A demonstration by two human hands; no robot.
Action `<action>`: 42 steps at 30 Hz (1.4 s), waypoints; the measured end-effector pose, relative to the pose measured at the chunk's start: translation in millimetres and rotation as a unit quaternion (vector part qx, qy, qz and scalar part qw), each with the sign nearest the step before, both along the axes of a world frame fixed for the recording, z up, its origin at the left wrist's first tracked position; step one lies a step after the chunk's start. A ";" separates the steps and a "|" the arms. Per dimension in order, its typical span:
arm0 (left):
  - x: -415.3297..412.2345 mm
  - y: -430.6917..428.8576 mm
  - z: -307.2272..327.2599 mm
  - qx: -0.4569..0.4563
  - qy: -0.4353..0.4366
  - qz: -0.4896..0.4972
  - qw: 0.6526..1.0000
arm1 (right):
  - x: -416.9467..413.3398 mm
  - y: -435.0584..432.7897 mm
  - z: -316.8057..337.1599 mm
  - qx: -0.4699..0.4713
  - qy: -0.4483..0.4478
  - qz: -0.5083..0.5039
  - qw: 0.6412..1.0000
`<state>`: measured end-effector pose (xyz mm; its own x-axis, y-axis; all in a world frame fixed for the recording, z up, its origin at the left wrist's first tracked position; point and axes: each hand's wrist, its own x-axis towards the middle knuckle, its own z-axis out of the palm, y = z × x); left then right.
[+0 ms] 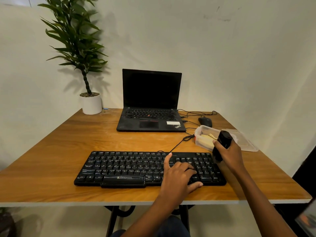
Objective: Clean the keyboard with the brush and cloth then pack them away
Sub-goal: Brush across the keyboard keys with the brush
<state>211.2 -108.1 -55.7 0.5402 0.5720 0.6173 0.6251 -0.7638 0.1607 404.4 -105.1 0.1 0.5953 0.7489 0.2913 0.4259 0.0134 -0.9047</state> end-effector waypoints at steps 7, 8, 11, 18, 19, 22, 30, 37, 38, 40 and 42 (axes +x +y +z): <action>-0.8 0.7 -0.5 0.001 -0.007 0.000 1.000 | 0.0 3.5 0.7 -0.010 -0.056 -0.021 0.998; -0.8 0.6 0.0 0.000 -0.007 0.000 1.000 | 0.0 4.5 -0.1 -0.014 -0.040 -0.015 0.999; -0.6 -0.3 -0.2 0.001 -0.005 -0.003 1.000 | 5.5 6.2 -1.7 -0.011 -0.077 -0.040 0.996; -0.1 -0.2 -1.8 0.004 -0.004 -0.003 1.000 | -4.3 10.6 -0.6 0.015 -0.050 -0.001 0.999; -0.1 -0.5 -1.6 0.004 -0.002 -0.002 1.000 | -3.1 11.6 0.3 -0.004 -0.045 0.010 0.999; 0.2 -0.6 -0.3 0.007 0.005 0.002 1.000 | 4.7 18.7 11.1 -0.082 -0.052 0.033 0.995; -0.4 0.3 -0.3 0.001 0.004 0.001 1.000 | 1.3 24.5 2.5 -0.083 -0.096 0.006 0.992; 0.3 0.6 -0.7 -0.004 0.002 0.000 1.000 | -2.0 21.3 6.6 -0.033 -0.079 0.040 0.996; 0.1 0.7 -0.7 -0.003 0.002 0.001 1.000 | -2.3 20.7 6.1 -0.049 -0.070 0.051 0.995; -0.2 0.3 -1.5 -0.005 0.002 -0.001 1.000 | -0.9 21.7 10.8 -0.088 -0.065 0.057 0.992; 0.0 0.2 -2.4 -0.003 0.002 -0.003 1.000 | 0.0 23.7 17.1 -0.096 -0.092 0.036 0.990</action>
<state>211.2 -107.9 -58.2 0.5461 0.5720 0.6120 0.6204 -0.7671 0.1634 404.4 -81.4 17.3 0.4882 0.8393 0.2392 0.5886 -0.1143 -0.8003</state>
